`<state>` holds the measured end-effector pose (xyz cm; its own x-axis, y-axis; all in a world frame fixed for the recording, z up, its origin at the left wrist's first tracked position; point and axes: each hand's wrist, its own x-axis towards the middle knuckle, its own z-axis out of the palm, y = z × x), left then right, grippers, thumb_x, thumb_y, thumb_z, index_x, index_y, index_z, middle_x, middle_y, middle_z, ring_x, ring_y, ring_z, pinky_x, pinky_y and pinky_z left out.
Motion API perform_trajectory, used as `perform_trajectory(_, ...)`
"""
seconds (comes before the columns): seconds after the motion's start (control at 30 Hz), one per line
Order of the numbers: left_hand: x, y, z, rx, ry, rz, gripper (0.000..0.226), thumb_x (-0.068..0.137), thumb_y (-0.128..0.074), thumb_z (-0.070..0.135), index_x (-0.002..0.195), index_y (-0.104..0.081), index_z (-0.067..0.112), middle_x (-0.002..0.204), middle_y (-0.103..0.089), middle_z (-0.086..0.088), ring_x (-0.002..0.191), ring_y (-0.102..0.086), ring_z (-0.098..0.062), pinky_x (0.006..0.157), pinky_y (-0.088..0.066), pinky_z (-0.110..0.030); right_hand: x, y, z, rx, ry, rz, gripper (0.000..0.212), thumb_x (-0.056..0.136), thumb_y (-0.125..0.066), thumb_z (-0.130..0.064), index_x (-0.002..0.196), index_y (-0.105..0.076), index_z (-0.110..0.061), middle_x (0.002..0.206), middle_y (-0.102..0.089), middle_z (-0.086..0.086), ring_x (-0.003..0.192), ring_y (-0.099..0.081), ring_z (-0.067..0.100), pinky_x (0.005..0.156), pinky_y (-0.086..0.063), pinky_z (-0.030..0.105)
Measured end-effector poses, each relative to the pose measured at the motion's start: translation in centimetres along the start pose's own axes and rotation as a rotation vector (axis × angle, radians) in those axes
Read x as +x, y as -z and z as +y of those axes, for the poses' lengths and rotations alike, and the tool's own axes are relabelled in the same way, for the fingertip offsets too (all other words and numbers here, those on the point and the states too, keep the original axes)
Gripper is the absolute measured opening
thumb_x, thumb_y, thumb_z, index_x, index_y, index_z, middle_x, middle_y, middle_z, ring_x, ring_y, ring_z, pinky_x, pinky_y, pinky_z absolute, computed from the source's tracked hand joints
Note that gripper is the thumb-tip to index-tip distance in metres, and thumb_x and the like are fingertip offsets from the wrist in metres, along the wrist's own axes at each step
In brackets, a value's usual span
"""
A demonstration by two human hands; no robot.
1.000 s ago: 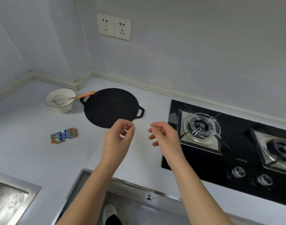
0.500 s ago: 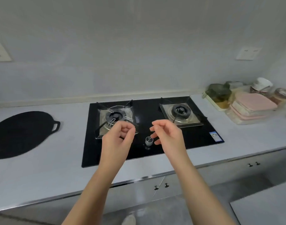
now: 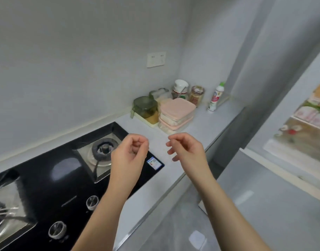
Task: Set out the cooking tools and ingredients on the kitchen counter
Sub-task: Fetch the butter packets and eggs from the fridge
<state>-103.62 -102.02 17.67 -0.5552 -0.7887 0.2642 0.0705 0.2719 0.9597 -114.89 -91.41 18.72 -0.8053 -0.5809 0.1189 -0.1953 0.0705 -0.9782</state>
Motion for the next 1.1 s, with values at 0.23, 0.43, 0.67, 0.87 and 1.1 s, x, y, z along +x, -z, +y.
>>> perform_trajectory(0.23,4.5,-12.8,0.8,-0.057,-0.057,-0.269,0.016,0.088,-0.063,0.010,0.081,-0.063,0.025,0.075,-0.064,0.007,0.070,-0.058,-0.013,0.063,-0.050,-0.019,4.0,11.1,1.6,0.054,-0.007,0.335,0.019,0.091,-0.055,-0.004,0.089,-0.068,-0.017,0.077,-0.070,-0.003,0.066,-0.064,0.010,0.055,-0.048,0.023)
perform_trajectory(0.43,5.7,-23.5,1.8,-0.142,-0.089,-0.379,0.017,0.087,-0.063,0.007,0.081,-0.064,0.022,0.075,-0.062,0.003,0.071,-0.058,-0.020,0.065,-0.049,-0.027,6.8,20.8,2.5,0.069,0.027,0.521,0.021,0.092,-0.054,-0.001,0.086,-0.066,-0.016,0.077,-0.070,0.000,0.068,-0.062,0.017,0.057,-0.048,0.028)
perform_trajectory(0.67,4.6,-35.9,4.8,-0.223,-0.164,-0.528,0.018,0.087,-0.063,0.006,0.079,-0.064,0.022,0.073,-0.062,0.011,0.068,-0.058,-0.011,0.067,-0.048,-0.019,7.6,32.3,1.9,0.010,0.108,0.685,0.020,0.092,-0.054,0.000,0.090,-0.067,-0.015,0.075,-0.070,-0.003,0.067,-0.062,0.012,0.056,-0.049,0.023)
perform_trajectory(0.87,3.4,-45.0,6.6,-0.305,-0.211,-0.718,0.021,0.087,-0.064,0.008,0.079,-0.063,0.027,0.074,-0.062,0.005,0.070,-0.058,-0.020,0.064,-0.049,-0.029,6.9,39.2,1.5,-0.084,0.140,0.823,0.021,0.091,-0.054,0.001,0.089,-0.067,-0.016,0.074,-0.069,-0.007,0.067,-0.062,0.011,0.056,-0.050,0.022)
perform_trajectory(1.1,1.7,-57.9,10.4,-0.466,-0.316,-1.051,0.024,0.086,-0.065,0.008,0.079,-0.063,0.031,0.074,-0.062,0.008,0.069,-0.058,-0.017,0.061,-0.047,-0.026,4.9,47.5,-0.4,-0.290,0.186,1.153,0.022,0.090,-0.056,0.002,0.089,-0.068,-0.017,0.078,-0.069,-0.001,0.067,-0.063,0.009,0.058,-0.050,0.022)
